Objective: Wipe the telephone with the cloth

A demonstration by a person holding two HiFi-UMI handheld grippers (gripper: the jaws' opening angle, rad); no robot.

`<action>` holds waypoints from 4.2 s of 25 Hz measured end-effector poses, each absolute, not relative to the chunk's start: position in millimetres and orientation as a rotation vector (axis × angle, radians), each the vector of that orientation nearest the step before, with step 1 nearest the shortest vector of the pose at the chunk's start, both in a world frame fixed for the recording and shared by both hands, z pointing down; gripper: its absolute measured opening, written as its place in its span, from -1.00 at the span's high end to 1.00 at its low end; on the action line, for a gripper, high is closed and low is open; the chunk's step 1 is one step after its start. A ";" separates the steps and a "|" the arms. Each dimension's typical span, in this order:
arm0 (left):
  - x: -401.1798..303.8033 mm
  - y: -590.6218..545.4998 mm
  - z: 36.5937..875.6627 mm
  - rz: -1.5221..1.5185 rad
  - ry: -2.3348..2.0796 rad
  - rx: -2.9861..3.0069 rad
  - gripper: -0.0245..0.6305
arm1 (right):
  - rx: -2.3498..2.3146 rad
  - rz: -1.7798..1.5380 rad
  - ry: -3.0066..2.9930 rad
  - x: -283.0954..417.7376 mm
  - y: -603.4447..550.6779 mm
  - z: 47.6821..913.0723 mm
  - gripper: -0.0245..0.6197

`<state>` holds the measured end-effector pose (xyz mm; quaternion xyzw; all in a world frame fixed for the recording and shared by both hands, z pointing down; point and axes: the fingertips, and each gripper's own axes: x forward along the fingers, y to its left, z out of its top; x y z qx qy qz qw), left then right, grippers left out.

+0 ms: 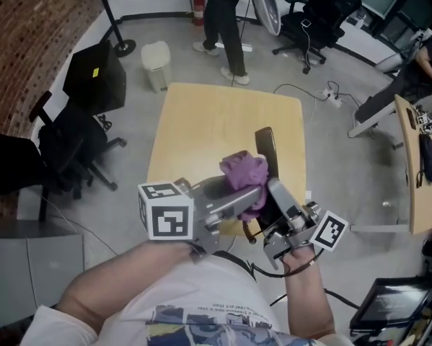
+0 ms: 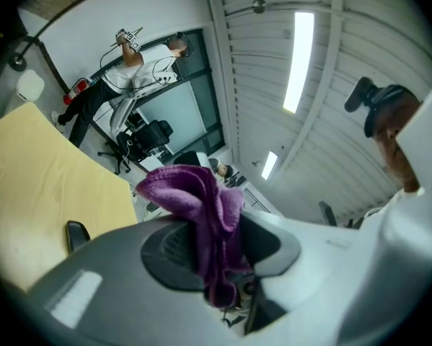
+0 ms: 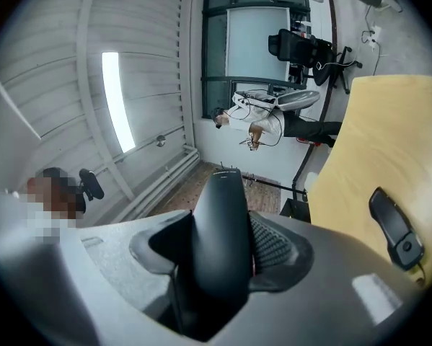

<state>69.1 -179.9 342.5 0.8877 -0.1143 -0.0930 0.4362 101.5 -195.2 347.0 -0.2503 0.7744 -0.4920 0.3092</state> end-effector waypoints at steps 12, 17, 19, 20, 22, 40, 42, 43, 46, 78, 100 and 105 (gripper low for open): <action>71.7 -138.6 348.0 -0.048 -0.124 2.327 0.47 | -0.594 -1.279 2.007 106.1 -199.0 334.8 0.17; 50.7 -174.0 340.0 -0.092 -0.280 2.336 0.47 | -0.558 -1.274 1.993 104.4 -196.2 328.3 0.17; 43.7 -194.7 333.8 -0.123 -0.345 2.328 0.47 | -0.545 -1.276 1.991 100.0 -195.0 326.8 0.17; 42.0 -203.1 331.9 -0.131 -0.371 2.327 0.47 | -0.541 -1.276 1.990 97.8 -194.1 326.6 0.17; 42.5 -213.9 331.3 -0.130 -0.408 2.334 0.47 | -0.537 -1.275 1.991 94.7 -192.2 326.5 0.17; 68.4 -159.6 347.3 0.137 -0.292 2.440 0.48 | -0.604 -1.239 1.962 97.5 -194.1 327.9 0.17; 68.4 -150.2 349.0 0.157 -0.261 2.443 0.48 | -0.608 -1.230 1.957 97.8 -193.8 327.0 0.17; 68.1 -146.4 349.9 0.163 -0.248 2.442 0.48 | -0.611 -1.226 1.956 98.1 -193.3 326.7 0.17; 67.5 -134.2 353.6 0.200 -0.206 2.453 0.47 | -0.619 -1.215 1.950 101.1 -191.8 327.2 0.17; 80.5 -143.3 378.5 0.400 -0.342 2.531 0.47 | -0.727 -1.221 1.944 111.5 -188.9 345.4 0.17; 52.6 -150.2 360.3 0.200 -0.330 2.470 0.47 | -0.760 -1.269 1.983 106.8 -197.7 363.8 0.17; 55.0 -188.9 343.8 0.076 -0.406 2.425 0.47 | -0.737 -1.289 1.993 98.2 -196.5 364.0 0.17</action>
